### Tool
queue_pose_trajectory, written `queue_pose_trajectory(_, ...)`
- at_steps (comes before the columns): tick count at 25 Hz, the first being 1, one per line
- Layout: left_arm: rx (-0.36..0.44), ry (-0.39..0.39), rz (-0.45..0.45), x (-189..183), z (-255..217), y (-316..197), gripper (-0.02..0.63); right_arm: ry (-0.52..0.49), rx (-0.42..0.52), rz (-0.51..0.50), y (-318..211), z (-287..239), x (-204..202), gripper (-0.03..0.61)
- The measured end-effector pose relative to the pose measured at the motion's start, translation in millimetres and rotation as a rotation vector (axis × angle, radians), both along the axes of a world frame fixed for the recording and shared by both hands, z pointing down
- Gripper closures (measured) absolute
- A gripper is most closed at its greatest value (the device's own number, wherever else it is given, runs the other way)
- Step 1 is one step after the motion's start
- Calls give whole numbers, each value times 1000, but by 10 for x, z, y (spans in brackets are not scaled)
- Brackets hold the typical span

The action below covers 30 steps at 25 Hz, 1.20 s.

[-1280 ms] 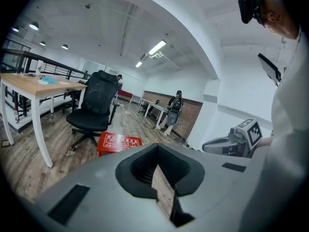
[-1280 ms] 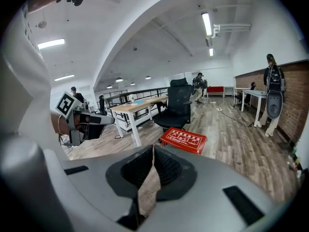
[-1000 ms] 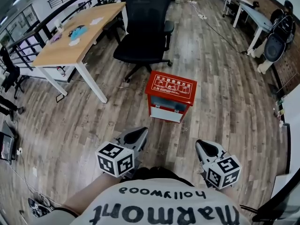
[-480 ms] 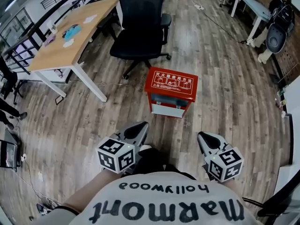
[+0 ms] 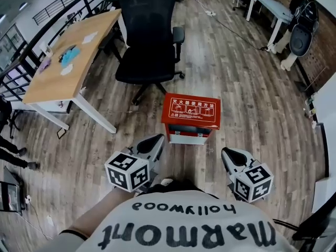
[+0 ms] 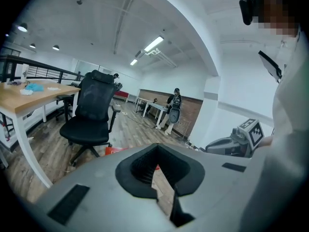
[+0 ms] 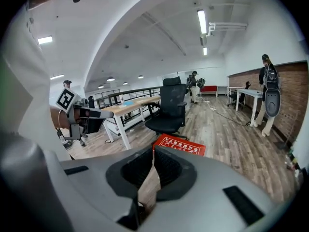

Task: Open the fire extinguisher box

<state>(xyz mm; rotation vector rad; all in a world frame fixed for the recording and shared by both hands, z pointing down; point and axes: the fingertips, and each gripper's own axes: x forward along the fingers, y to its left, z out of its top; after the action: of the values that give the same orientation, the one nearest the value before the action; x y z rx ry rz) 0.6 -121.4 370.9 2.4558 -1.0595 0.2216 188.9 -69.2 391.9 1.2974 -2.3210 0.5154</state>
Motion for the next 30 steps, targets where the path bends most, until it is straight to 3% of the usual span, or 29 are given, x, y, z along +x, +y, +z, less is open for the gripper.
queue_pose_trajectory(13,-20,1,102,-358,111,-734,607,63,-58,91,-578,180,-393,565)
queue_pose_trajectory(18,-35,9,87,-459,257,-933,607,95,-69,112,-639,297,-390,565)
queue_pose_trajectory(24,-104,10,91,-357,495,-941,607,96,-142,105,-706,462,-336,565)
queue_pose_trajectory(30,-132,-45,74,-173,699,-1100,607,83,-87,40,-1101,528,-266,565)
